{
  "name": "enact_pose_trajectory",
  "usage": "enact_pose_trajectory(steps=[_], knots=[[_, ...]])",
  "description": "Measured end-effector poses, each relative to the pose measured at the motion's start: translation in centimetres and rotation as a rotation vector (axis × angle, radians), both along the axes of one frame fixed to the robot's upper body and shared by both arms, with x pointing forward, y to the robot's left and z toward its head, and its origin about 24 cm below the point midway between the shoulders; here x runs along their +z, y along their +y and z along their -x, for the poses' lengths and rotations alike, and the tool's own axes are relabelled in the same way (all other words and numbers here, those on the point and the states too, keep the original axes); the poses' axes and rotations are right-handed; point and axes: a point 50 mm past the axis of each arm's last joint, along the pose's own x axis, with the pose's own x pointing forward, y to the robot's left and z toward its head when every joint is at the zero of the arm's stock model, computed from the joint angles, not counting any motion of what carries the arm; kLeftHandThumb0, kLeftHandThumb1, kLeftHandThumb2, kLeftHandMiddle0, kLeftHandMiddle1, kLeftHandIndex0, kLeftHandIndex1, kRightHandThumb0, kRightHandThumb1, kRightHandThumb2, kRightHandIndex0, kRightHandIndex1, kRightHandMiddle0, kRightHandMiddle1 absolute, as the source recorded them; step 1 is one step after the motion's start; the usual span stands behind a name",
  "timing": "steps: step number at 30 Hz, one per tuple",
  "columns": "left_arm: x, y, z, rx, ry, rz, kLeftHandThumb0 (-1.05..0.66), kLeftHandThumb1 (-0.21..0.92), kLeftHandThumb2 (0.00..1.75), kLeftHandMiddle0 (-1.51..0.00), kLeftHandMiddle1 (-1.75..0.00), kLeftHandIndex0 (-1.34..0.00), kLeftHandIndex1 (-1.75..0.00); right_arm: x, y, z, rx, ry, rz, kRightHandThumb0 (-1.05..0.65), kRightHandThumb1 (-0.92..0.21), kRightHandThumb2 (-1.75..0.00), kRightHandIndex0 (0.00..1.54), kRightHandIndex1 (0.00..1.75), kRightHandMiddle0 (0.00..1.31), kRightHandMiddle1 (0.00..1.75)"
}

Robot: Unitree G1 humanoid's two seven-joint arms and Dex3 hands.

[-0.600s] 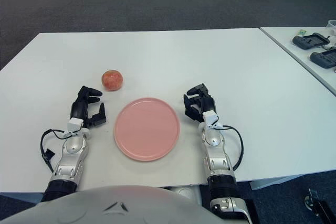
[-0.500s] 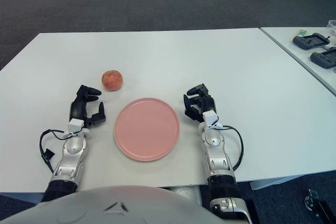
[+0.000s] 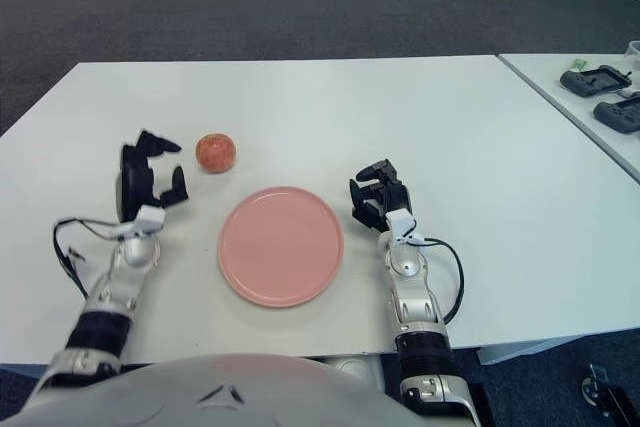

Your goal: Put the apple into the plate.

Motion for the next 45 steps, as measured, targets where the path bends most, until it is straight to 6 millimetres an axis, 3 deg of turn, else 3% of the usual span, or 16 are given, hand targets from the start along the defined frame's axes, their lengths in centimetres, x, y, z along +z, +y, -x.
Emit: enact_pose_trajectory(steps=[2, 5, 7, 9, 11, 16, 18, 21, 24, 27, 35, 45], knots=[[1.0, 0.1, -0.6, -0.002, -0.026, -0.042, -0.01, 0.40, 1.19, -0.59, -1.61, -0.35, -1.75, 0.0, 0.1, -0.1, 0.002, -0.002, -0.003, -0.37, -0.73, -0.80, 0.50, 1.38, 0.30, 1.75], [2.2, 0.0, -1.0, -0.019, -0.047, -0.093, -0.01, 0.55, 0.97, -0.52, -1.51, -0.31, -1.75, 0.1, 0.1, -0.1, 0.003, -0.007, -0.006, -0.37, -0.73, -0.80, 0.51, 1.38, 0.30, 1.75], [2.5, 0.0, -1.2, -0.039, -0.041, -0.120, -0.19, 0.63, 0.89, -0.37, -1.54, -0.31, -1.75, 0.0, 0.1, -0.1, 0.002, -0.009, -0.008, -0.37, -0.73, -0.80, 0.51, 1.38, 0.30, 1.75], [2.5, 0.2, -1.6, -0.069, -0.017, -0.158, -0.56, 0.52, 0.99, -0.15, -1.51, -0.13, -1.65, 0.0, 0.1, -0.2, 0.001, -0.010, -0.010, -0.37, -0.73, -0.80, 0.50, 1.38, 0.30, 1.75], [2.3, 0.8, -2.2, -0.095, 0.026, -0.206, -0.69, 0.48, 1.03, -0.08, -1.45, -0.06, -1.57, -0.1, 0.1, -0.2, 0.002, -0.009, -0.012, -0.37, -0.73, -0.80, 0.50, 1.38, 0.30, 1.75], [2.6, 2.5, -3.7, -0.132, 0.108, -0.299, -0.84, 0.46, 0.95, -0.01, -0.89, -0.01, -1.10, -0.1, 0.0, -0.1, -0.004, -0.009, -0.014, -0.37, -0.74, -0.78, 0.48, 1.37, 0.29, 1.75], [3.0, 2.8, -4.2, -0.160, 0.126, -0.322, -0.90, 0.47, 0.91, 0.00, -0.52, 0.00, -0.69, -0.1, -0.1, -0.1, -0.007, -0.009, -0.014, -0.37, -0.74, -0.78, 0.47, 1.37, 0.29, 1.75], [3.5, 2.5, -5.1, -0.220, 0.155, -0.353, -0.96, 0.49, 0.88, 0.00, -0.23, 0.00, -0.37, -0.1, -0.1, -0.1, -0.012, -0.008, -0.014, -0.36, -0.75, -0.77, 0.46, 1.37, 0.29, 1.75], [3.8, 1.9, -6.3, -0.290, 0.185, -0.382, -1.01, 0.50, 0.86, 0.00, -0.08, 0.00, -0.14, -0.1, -0.1, -0.2, -0.016, -0.005, -0.015, -0.36, -0.76, -0.76, 0.45, 1.36, 0.28, 1.75], [4.2, 1.4, -7.6, -0.363, 0.227, -0.420, -1.04, 0.51, 0.85, 0.00, -0.02, 0.00, -0.05, -0.1, 0.1, -0.2, -0.015, -0.004, -0.018, -0.36, -0.76, -0.76, 0.44, 1.36, 0.28, 1.75], [5.6, 0.0, -9.4, -0.525, 0.340, -0.498, -1.03, 0.48, 0.82, 0.00, 0.00, 0.00, 0.00, 0.1, 0.3, -0.3, -0.019, -0.011, -0.025, -0.36, -0.77, -0.75, 0.44, 1.37, 0.28, 1.75], [4.5, -0.2, -10.5, -0.608, 0.580, -0.526, -1.01, 0.44, 0.80, 0.00, 0.00, 0.00, 0.00, 0.0, 0.2, -0.1, -0.022, -0.008, -0.024, -0.36, -0.76, -0.76, 0.45, 1.37, 0.28, 1.75]])
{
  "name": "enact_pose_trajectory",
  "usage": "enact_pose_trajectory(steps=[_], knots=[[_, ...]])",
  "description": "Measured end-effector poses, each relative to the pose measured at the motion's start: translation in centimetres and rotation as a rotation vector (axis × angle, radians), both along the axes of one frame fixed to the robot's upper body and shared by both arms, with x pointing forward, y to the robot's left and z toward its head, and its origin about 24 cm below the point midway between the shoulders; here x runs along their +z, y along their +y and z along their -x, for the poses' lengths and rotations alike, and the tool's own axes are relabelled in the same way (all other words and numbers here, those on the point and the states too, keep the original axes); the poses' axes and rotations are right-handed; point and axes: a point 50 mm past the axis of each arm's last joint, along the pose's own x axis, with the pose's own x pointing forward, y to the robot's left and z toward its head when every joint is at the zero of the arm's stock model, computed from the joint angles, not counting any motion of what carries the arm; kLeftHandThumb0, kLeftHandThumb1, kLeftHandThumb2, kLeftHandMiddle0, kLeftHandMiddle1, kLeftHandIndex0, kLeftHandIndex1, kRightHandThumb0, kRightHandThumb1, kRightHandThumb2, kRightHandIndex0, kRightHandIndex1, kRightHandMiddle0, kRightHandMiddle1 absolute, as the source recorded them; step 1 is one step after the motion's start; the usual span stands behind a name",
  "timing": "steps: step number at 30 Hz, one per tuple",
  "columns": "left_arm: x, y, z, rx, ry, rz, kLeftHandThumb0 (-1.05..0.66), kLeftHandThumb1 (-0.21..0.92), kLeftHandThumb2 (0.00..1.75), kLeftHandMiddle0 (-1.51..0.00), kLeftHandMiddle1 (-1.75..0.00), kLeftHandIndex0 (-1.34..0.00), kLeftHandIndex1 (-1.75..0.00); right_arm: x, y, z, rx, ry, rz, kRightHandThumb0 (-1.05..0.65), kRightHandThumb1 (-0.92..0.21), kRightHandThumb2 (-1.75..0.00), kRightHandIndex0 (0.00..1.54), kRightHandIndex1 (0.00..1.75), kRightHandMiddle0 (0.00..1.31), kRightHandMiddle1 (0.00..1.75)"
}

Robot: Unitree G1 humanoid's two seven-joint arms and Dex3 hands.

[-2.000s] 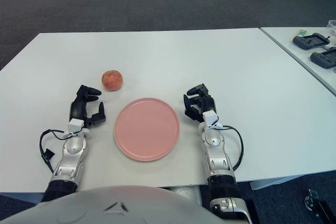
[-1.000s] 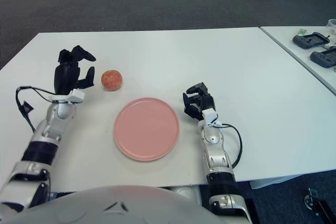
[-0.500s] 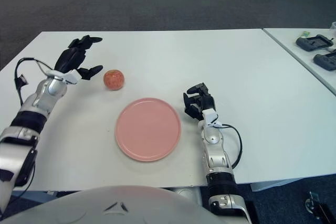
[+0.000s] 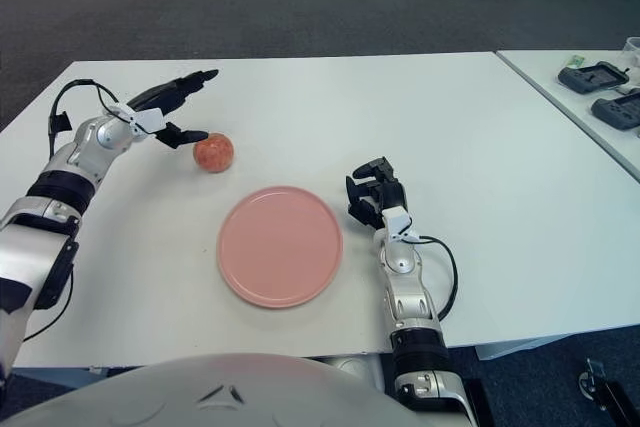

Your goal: Put the apple into the plate.

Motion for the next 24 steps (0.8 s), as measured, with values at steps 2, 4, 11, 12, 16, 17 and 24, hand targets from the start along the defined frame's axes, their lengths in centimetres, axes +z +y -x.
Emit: enact_pose_trajectory(steps=[2, 4, 11, 12, 16, 17, 24], knots=[[-0.3, 0.0, -0.1, -0.007, 0.053, -0.010, -1.02, 0.44, 0.80, 0.00, 0.00, 0.00, 0.00, 0.0, 0.0, 0.1, -0.001, 0.000, 0.000, -0.36, -0.76, -0.76, 0.45, 1.37, 0.28, 1.75], [-0.7, 0.0, -0.1, -0.012, 0.097, -0.015, -1.02, 0.43, 0.80, 0.00, 0.00, 0.00, 0.00, 0.0, 0.0, 0.1, -0.001, -0.001, 0.001, -0.36, -0.75, -0.77, 0.45, 1.38, 0.29, 1.75], [-1.6, -0.6, -0.2, -0.037, 0.236, -0.044, -0.99, 0.38, 0.82, 0.00, 0.00, 0.00, 0.00, 0.0, -0.1, 0.2, -0.002, 0.000, 0.002, -0.37, -0.73, -0.80, 0.47, 1.38, 0.30, 1.75], [-1.7, -0.8, -0.2, -0.039, 0.247, -0.047, -0.99, 0.38, 0.83, 0.00, 0.00, 0.00, 0.00, 0.0, -0.1, 0.2, -0.002, -0.001, 0.002, -0.37, -0.73, -0.80, 0.47, 1.38, 0.30, 1.75], [-2.1, -1.4, -0.3, -0.055, 0.279, -0.062, -0.97, 0.36, 0.83, 0.00, 0.00, 0.00, 0.00, 0.0, -0.1, 0.3, -0.001, -0.003, 0.001, -0.37, -0.73, -0.80, 0.47, 1.38, 0.30, 1.75], [-2.1, -1.6, -0.3, -0.060, 0.284, -0.071, -0.96, 0.36, 0.84, 0.00, 0.00, 0.00, 0.00, 0.0, -0.1, 0.3, -0.001, -0.004, 0.001, -0.37, -0.73, -0.79, 0.47, 1.38, 0.30, 1.75], [-2.8, -2.8, -0.5, -0.080, 0.336, -0.129, -0.89, 0.32, 0.90, 0.00, 0.00, 0.00, 0.00, 0.0, -0.1, 0.3, 0.000, -0.005, 0.001, -0.37, -0.74, -0.79, 0.48, 1.38, 0.29, 1.75]])
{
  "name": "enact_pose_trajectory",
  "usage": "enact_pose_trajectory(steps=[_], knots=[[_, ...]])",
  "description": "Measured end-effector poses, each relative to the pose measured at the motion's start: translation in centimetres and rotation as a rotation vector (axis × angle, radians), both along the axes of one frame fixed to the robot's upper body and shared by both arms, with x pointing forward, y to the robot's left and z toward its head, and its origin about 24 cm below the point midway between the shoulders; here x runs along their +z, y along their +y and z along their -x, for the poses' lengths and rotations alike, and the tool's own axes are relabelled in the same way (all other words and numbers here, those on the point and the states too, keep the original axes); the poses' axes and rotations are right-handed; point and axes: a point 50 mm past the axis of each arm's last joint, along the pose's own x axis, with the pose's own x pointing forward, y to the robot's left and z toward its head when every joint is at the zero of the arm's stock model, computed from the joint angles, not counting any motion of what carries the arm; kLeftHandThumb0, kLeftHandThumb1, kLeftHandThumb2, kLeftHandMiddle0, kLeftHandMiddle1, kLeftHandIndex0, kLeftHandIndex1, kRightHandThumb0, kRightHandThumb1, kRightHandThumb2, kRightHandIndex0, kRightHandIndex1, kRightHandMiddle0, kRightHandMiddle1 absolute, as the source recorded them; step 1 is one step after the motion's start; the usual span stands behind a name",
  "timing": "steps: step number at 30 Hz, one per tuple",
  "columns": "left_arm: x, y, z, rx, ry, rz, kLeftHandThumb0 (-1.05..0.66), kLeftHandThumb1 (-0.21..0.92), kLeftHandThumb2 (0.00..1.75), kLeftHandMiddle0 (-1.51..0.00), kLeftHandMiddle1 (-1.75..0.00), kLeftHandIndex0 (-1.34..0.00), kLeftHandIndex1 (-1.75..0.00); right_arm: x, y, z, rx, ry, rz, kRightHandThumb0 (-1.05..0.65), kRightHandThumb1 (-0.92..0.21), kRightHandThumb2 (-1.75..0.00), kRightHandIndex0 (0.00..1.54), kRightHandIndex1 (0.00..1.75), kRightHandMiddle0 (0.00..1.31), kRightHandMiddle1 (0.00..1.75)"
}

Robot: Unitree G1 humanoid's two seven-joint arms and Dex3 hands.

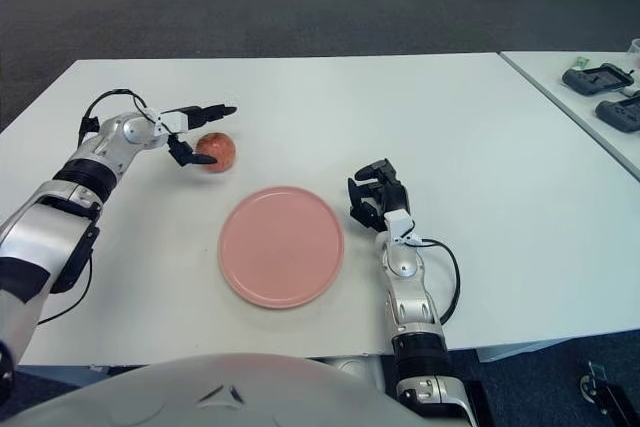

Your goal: Put the apple into the plate.

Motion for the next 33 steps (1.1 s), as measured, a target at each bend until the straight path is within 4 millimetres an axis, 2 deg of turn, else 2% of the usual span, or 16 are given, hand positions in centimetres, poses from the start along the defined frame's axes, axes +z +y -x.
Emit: enact_pose_trajectory(steps=[10, 18, 23, 30, 33], knots=[[-1.1, -1.2, 0.0, -0.004, 0.066, -0.073, -0.81, 0.26, 1.02, 0.00, 0.00, 0.00, 0.00, -0.1, 0.0, 0.2, 0.001, -0.005, 0.001, -0.37, -0.74, -0.78, 0.50, 1.39, 0.29, 1.75], [-1.7, -2.3, -0.1, 0.003, 0.056, -0.079, -0.84, 0.28, 1.03, 0.00, 0.00, 0.00, 0.00, 0.0, 0.0, 0.3, 0.005, -0.005, 0.009, -0.37, -0.74, -0.78, 0.52, 1.38, 0.29, 1.75], [-2.5, -3.4, 0.1, 0.008, 0.047, -0.085, -0.88, 0.36, 0.97, 0.00, 0.00, 0.00, 0.00, 0.0, -0.1, 0.3, 0.006, -0.008, 0.012, -0.36, -0.75, -0.77, 0.54, 1.37, 0.28, 1.75], [-2.6, -4.4, 0.1, 0.006, 0.013, -0.087, -0.90, 0.44, 0.95, 0.00, 0.00, -0.01, 0.00, 0.0, -0.1, 0.4, 0.006, -0.004, 0.018, -0.36, -0.76, -0.76, 0.53, 1.35, 0.28, 1.75], [-2.8, -4.8, 0.2, 0.003, -0.001, -0.096, -0.91, 0.48, 0.93, 0.00, 0.00, 0.00, -0.07, 0.0, -0.1, 0.4, 0.004, -0.004, 0.019, -0.36, -0.76, -0.75, 0.53, 1.35, 0.28, 1.75]])
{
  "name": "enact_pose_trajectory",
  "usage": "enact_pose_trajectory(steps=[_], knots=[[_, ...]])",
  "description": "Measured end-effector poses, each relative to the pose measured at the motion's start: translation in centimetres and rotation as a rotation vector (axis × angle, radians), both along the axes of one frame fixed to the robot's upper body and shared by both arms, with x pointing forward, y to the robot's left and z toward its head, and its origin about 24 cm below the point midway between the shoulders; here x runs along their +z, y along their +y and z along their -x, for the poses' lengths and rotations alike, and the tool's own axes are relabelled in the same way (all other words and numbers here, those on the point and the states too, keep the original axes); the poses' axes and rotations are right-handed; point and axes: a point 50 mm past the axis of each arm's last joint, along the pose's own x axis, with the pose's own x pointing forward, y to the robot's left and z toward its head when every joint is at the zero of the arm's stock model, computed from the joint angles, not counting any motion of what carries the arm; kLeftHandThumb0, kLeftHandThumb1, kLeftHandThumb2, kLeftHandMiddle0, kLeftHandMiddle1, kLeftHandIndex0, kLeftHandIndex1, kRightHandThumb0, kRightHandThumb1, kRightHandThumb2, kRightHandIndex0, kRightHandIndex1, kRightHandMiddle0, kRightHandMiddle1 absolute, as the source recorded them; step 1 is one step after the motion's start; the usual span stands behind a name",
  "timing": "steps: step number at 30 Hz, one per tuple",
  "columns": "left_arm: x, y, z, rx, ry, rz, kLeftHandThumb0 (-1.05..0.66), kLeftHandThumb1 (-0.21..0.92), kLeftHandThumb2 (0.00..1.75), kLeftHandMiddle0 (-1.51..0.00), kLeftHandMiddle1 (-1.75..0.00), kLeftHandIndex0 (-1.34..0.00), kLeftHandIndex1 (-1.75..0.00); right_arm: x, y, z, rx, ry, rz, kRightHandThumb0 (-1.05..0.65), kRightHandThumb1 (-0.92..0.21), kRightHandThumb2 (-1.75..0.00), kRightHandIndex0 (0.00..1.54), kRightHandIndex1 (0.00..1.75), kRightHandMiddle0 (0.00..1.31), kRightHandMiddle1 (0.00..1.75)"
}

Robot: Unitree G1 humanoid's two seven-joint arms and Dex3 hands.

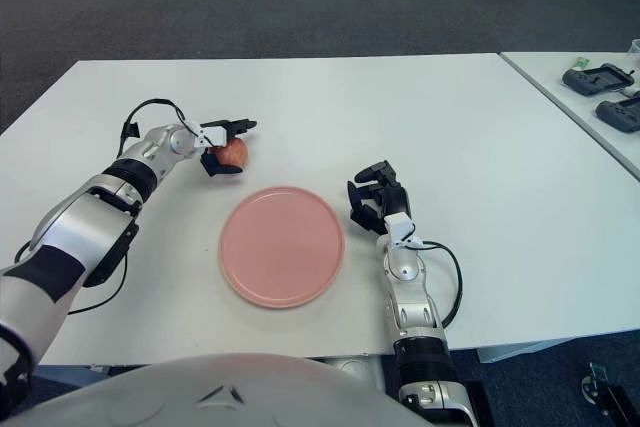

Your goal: Put the apple into the plate.

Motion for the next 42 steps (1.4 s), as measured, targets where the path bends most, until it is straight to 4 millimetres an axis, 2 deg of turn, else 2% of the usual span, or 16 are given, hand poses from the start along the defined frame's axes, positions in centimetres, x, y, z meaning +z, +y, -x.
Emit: enact_pose_trajectory(steps=[13, 22, 27, 33, 34, 35, 37, 38, 39, 42], knots=[[-1.1, 1.1, 0.2, 0.082, -0.006, -0.059, -0.93, 0.62, 0.82, 0.00, 0.00, 0.00, -0.28, 0.0, -0.1, 0.4, -0.004, 0.014, -0.003, -0.37, -0.74, -0.78, 0.50, 1.35, 0.29, 1.75], [-1.3, 1.5, 0.2, 0.086, -0.023, -0.103, -0.89, 0.62, 0.81, 0.00, 0.00, 0.00, -0.40, 0.1, -0.3, 0.6, -0.010, 0.013, -0.005, -0.37, -0.71, -0.82, 0.52, 1.37, 0.31, 1.75], [-1.4, 1.5, 0.2, 0.073, -0.068, -0.143, -0.85, 0.57, 0.85, -0.02, -0.02, 0.00, -0.47, 0.2, -0.3, 0.6, -0.014, 0.015, -0.007, -0.37, -0.71, -0.83, 0.52, 1.37, 0.31, 1.75], [-1.6, 1.4, 0.3, 0.055, -0.135, -0.203, -0.74, 0.42, 0.98, 0.00, -0.33, 0.00, -0.68, 0.2, -0.3, 0.6, -0.015, 0.016, -0.007, -0.37, -0.71, -0.82, 0.52, 1.37, 0.31, 1.75], [-1.7, 1.5, 0.3, 0.053, -0.147, -0.216, -0.71, 0.37, 1.03, 0.00, -0.45, 0.00, -0.76, 0.2, -0.3, 0.6, -0.015, 0.016, -0.007, -0.37, -0.71, -0.82, 0.52, 1.37, 0.31, 1.75], [-1.7, 1.5, 0.3, 0.051, -0.159, -0.230, -0.67, 0.30, 1.10, 0.00, -0.65, 0.00, -0.88, 0.2, -0.3, 0.6, -0.016, 0.016, -0.007, -0.37, -0.72, -0.82, 0.52, 1.37, 0.31, 1.75], [-1.7, 1.6, 0.2, 0.053, -0.176, -0.252, -0.62, 0.21, 1.18, 0.00, -0.87, 0.00, -1.04, 0.2, -0.3, 0.6, -0.016, 0.016, -0.007, -0.37, -0.72, -0.81, 0.52, 1.37, 0.31, 1.75], [-1.7, 1.7, 0.2, 0.055, -0.185, -0.263, -0.59, 0.16, 1.25, 0.00, -1.00, 0.00, -1.16, 0.2, -0.3, 0.6, -0.016, 0.016, -0.007, -0.37, -0.72, -0.81, 0.52, 1.37, 0.31, 1.75], [-1.7, 1.8, 0.2, 0.056, -0.190, -0.270, -0.54, 0.10, 1.33, 0.00, -1.23, 0.00, -1.36, 0.2, -0.3, 0.6, -0.016, 0.017, -0.007, -0.37, -0.72, -0.81, 0.52, 1.38, 0.30, 1.75], [-1.7, 1.9, 0.2, 0.055, -0.201, -0.284, -0.47, 0.03, 1.44, 0.00, -1.55, 0.00, -1.62, 0.2, -0.3, 0.6, -0.017, 0.020, -0.007, -0.37, -0.72, -0.81, 0.52, 1.38, 0.30, 1.75]])
